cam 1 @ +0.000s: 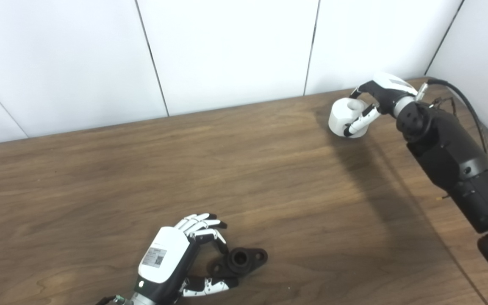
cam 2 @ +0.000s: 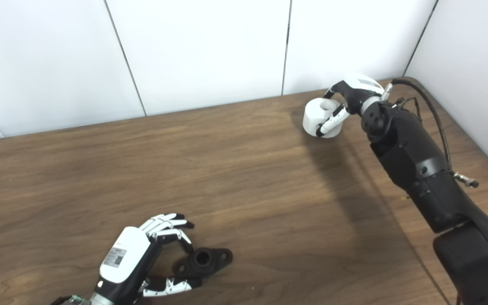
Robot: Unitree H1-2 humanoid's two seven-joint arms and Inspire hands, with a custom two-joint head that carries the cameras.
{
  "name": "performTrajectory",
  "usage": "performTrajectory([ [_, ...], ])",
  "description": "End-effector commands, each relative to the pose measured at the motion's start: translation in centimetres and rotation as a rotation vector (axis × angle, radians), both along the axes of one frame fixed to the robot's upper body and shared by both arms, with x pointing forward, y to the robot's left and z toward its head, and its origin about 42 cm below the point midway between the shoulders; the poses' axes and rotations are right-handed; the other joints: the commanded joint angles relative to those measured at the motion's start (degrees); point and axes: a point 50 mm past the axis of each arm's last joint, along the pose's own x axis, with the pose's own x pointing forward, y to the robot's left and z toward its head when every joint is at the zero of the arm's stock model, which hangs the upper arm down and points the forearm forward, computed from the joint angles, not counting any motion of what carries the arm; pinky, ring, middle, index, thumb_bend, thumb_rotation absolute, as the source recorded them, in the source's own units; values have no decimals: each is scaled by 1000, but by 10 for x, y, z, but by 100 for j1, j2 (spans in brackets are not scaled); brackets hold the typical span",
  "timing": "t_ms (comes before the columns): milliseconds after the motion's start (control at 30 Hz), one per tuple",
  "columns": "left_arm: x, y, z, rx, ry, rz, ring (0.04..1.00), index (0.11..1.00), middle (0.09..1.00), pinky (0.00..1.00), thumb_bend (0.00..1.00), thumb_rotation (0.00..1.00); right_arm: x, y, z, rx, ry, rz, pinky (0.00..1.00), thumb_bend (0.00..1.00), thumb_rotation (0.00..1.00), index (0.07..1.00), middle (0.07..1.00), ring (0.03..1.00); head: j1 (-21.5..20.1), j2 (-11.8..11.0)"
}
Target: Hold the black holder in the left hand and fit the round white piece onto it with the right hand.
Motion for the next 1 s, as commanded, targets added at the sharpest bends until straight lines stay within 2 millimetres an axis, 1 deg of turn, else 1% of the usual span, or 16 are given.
performTrajectory([
  [0, -16, -2, -33, 15, 116, 16, 843, 486, 766, 840, 521, 47, 4, -7, 36, -30, -118, 3, 906, 869, 237, 689, 906, 983, 3, 4],
  [300, -15, -3, -33, 20, 115, 15, 842, 485, 764, 836, 521, 46, 5, -8, 40, -39, -138, 4, 889, 871, 237, 690, 901, 975, -6, -15],
  [500, -15, -4, -33, 19, 115, 13, 844, 485, 766, 841, 521, 46, 6, -7, 41, -37, -135, 0, 896, 864, 222, 689, 898, 973, -7, -10],
  [967, -16, -3, -31, 21, 116, 16, 840, 486, 765, 839, 521, 47, 5, -6, 40, -18, -140, 3, 848, 869, 202, 662, 882, 963, -3, 29],
])
